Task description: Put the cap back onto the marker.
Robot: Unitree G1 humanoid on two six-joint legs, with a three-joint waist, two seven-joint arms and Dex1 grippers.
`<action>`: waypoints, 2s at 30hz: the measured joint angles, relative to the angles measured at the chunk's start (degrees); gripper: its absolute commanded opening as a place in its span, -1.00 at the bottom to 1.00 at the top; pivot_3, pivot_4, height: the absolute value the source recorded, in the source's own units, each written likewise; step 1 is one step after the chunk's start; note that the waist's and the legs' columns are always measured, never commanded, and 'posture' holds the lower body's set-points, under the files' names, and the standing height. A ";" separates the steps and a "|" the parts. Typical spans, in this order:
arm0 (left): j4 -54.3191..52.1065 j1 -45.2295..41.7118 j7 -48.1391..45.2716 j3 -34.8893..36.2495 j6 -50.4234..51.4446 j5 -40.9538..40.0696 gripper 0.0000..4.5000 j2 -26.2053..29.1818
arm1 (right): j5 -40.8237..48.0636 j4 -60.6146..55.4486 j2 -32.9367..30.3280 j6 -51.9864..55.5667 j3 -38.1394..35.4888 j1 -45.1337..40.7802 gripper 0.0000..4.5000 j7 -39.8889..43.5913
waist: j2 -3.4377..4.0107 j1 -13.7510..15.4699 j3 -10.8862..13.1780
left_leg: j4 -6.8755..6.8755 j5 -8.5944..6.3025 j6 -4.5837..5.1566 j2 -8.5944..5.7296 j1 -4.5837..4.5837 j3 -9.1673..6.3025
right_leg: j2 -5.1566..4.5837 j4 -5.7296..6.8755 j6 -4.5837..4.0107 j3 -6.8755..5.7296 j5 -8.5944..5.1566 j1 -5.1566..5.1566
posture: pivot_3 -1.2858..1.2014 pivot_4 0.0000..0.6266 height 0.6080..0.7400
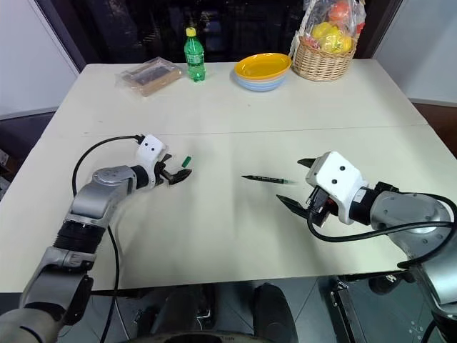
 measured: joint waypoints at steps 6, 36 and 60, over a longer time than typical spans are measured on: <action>1.45 -0.85 2.42 0.14 -0.74 1.00 1.00 -2.62 | 0.00 -0.08 0.00 -0.01 0.23 -0.01 1.00 -0.79 | 0.00 0.08 0.00 | 0.08 -0.01 0.02 -0.01 0.01 -0.04 | -0.03 -0.01 -0.02 -0.04 -0.01 0.06 | 0.03 -0.52 1.00; 2.42 -0.69 1.16 0.73 -1.21 1.00 -0.99 -1.70 | 6.37 -2.62 -0.14 3.63 -2.94 0.07 1.00 -0.65 | 0.00 -0.39 -0.01 | 0.04 -0.04 0.02 0.05 0.07 -0.06 | -0.14 -0.02 -0.23 0.00 -0.11 0.05 | 0.03 -0.52 1.00; -15.54 -6.90 -40.08 4.65 1.88 -18.86 -0.99 22.33 | -2.54 34.67 6.48 -15.59 15.26 -16.81 1.00 13.01 | 0.00 -0.48 0.07 | 0.04 -0.12 0.16 -0.01 -0.09 0.12 | -0.06 -0.14 -0.19 -0.08 -0.10 -0.08 | 0.03 -0.52 1.00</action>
